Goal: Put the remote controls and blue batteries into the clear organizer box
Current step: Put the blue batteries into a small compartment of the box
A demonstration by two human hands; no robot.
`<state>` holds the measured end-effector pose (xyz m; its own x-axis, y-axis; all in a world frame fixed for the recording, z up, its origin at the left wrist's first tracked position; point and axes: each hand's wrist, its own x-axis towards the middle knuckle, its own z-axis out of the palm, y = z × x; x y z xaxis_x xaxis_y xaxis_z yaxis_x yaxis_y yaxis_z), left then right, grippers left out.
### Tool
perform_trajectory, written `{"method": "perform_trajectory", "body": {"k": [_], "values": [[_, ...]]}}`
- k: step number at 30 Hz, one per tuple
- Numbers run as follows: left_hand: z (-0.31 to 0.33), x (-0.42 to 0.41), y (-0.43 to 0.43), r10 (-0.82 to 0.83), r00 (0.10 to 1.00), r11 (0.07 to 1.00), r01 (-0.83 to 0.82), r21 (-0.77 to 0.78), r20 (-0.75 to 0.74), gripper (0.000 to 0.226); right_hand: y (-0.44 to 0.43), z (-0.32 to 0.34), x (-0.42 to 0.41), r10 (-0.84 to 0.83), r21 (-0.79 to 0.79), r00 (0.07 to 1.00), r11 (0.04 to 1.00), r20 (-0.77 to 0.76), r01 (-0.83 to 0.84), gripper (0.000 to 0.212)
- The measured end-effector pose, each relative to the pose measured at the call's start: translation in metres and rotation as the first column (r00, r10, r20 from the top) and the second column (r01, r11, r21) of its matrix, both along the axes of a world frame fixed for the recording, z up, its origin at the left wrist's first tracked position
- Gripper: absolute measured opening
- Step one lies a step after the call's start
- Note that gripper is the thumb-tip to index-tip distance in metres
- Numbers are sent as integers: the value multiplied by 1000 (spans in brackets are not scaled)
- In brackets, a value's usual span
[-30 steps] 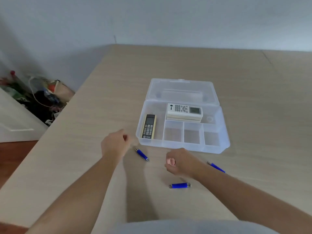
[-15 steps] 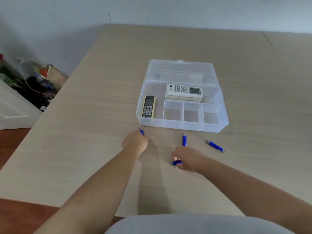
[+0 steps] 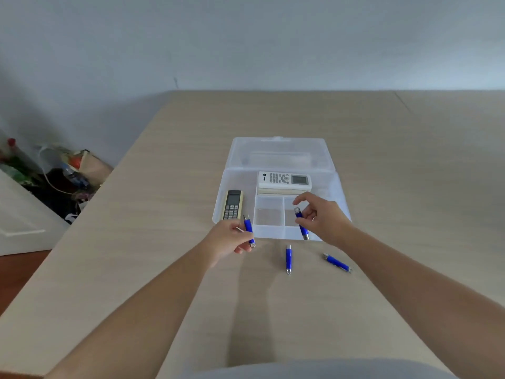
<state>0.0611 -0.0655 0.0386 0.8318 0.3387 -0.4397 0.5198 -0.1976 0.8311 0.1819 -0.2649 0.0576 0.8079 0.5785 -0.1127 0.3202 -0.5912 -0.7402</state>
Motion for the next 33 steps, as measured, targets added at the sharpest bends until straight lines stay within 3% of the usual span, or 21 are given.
{"method": "perform_trajectory", "body": {"k": [6, 11, 14, 21, 23, 26, 29, 33], "values": [[27, 72, -42, -112, 992, 994, 112, 11, 65, 9, -31, 11, 39, -201, 76, 979, 976, -34, 203, 16], [25, 120, -74, -155, 985, 984, 147, 96, 77, 5, -47, 4, 63, -268, 72, 963, 960, -39, 271, 19], [17, 143, -84, -213, 976, 963, 200, 183, 51, 8, -50, -1, 75, -227, -28, 974, 973, 16, 227, 19], [-3, 176, -90, -256, 967, 917, 249, 312, -20, 10, -37, -30, 93, 51, -361, 989, 933, 142, 3, 14], [-6, 178, -89, -277, 960, 916, 273, 292, -29, 11, -31, -33, 97, 139, -498, 973, 866, 183, -30, 17], [-13, 182, -91, -343, 939, 879, 335, 340, -37, 12, -23, -35, 100, 319, -743, 917, 668, 241, -38, 19], [-16, 183, -92, -347, 938, 852, 321, 414, -13, 7, -19, -41, 102, 437, -842, 854, 539, 283, 3, 16], [-18, 182, -90, -357, 933, 839, 300, 453, 42, 18, -18, -45, 103, 552, -902, 787, 432, 275, 12, 10]]}}
